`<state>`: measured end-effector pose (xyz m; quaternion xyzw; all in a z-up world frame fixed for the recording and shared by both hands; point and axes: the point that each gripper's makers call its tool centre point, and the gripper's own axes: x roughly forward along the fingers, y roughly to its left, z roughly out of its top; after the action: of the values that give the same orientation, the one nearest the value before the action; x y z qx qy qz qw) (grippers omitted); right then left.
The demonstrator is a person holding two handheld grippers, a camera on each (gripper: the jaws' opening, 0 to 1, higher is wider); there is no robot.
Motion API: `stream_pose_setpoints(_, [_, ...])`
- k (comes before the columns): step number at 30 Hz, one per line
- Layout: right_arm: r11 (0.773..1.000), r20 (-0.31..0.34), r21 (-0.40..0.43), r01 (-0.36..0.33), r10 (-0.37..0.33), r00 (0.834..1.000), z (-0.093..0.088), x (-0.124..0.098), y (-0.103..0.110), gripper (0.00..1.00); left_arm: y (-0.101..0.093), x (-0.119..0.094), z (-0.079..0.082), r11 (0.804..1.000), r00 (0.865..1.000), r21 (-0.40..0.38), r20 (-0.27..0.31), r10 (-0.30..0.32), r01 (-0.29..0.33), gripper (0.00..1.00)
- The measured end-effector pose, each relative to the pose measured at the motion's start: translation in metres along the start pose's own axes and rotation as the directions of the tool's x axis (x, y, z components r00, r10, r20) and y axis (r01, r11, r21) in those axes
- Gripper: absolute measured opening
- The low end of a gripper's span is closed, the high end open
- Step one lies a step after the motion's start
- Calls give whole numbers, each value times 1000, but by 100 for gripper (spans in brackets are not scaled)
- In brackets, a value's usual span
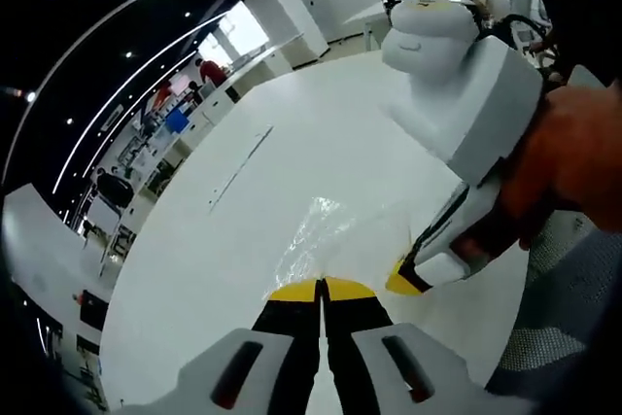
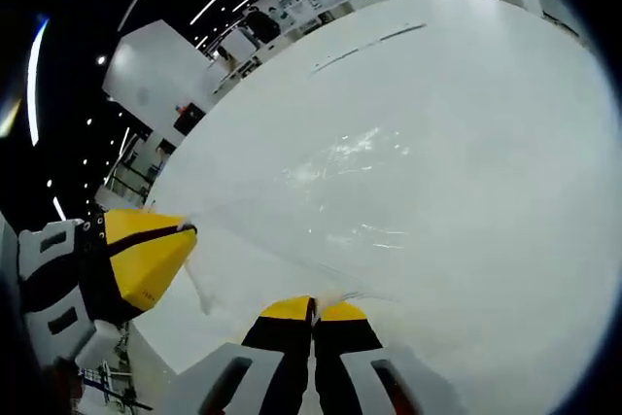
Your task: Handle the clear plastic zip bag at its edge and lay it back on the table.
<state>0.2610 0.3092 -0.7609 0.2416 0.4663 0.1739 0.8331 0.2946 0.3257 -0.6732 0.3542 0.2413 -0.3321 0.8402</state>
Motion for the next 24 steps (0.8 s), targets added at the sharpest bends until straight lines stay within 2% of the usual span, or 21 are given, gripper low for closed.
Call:
stream_pose_setpoints(8, [1000,11,-5,-17,17,1000,6,4,5,0,19,2,-3,999,1000,-27,-1,30,-30,0])
stream_pose_setpoints(13, [998,41,4,-55,55,998,12,0,13,0,8,6,-10,1000,1000,1,-14,24,-24,0])
stream_pose_setpoints(15, [996,48,-37,-77,79,996,14,-1,15,3,1,8,-14,1000,1000,-2,-22,11,-11,0])
stream_pose_setpoints(19, [986,22,-136,-100,104,994,15,-8,13,10,-12,10,-18,1000,1000,6,-26,-9,9,0])
stream_pose_setpoints(24, [972,13,-201,-124,129,992,14,-24,5,18,-18,16,-24,1000,999,-5,-42,-21,21,0])
